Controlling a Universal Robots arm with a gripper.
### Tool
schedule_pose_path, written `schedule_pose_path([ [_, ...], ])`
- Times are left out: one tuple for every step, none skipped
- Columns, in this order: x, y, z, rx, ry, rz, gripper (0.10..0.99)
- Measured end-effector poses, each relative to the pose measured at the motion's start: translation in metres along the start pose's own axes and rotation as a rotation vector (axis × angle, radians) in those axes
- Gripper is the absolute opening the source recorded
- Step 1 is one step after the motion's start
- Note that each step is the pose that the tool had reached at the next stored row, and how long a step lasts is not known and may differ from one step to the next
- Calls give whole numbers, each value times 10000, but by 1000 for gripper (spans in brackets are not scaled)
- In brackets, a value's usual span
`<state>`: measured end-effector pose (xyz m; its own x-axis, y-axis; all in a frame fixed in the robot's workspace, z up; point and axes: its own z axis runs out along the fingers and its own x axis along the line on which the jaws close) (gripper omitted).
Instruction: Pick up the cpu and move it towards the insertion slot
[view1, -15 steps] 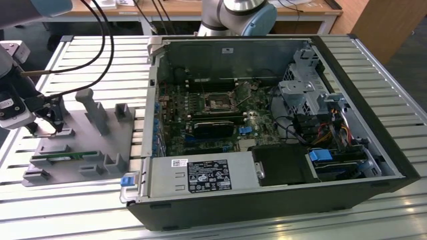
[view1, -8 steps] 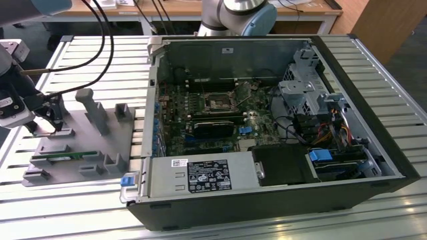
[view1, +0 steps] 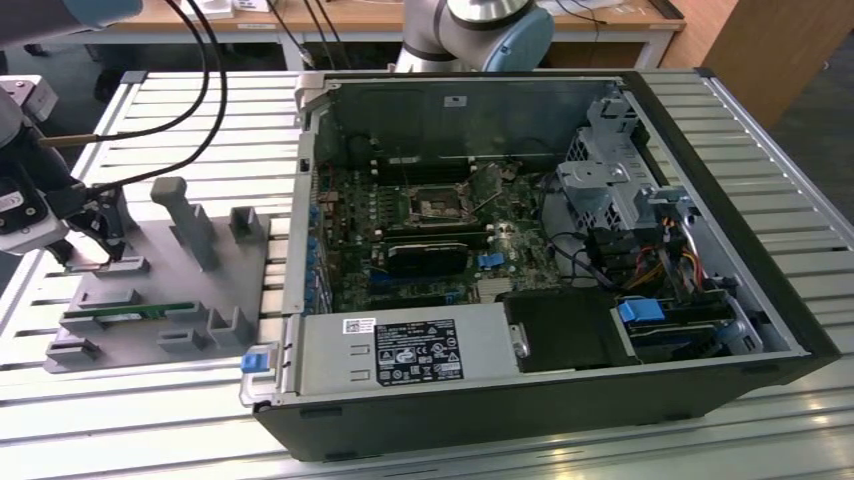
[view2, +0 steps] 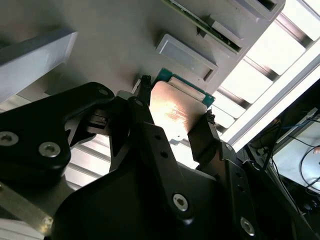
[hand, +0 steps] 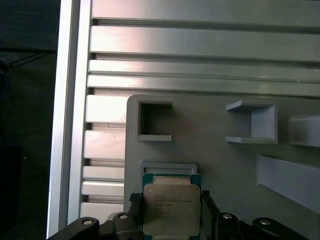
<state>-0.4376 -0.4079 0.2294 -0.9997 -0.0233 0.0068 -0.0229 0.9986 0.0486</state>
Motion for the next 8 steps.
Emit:
schedule_pose_path([
  [0, 1, -4, 0, 0, 0, 545],
  [0, 1, -8, 0, 0, 0, 545],
  [0, 2, -12, 0, -1, 0, 545],
  [0, 3, -16, 0, 0, 0, 545],
  [0, 4, -20, 0, 0, 0, 545],
  [0, 5, -24, -1, -1, 0, 545],
  [0, 6, -28, 0, 0, 0, 545],
  [0, 7, -33, 0, 0, 0, 545],
])
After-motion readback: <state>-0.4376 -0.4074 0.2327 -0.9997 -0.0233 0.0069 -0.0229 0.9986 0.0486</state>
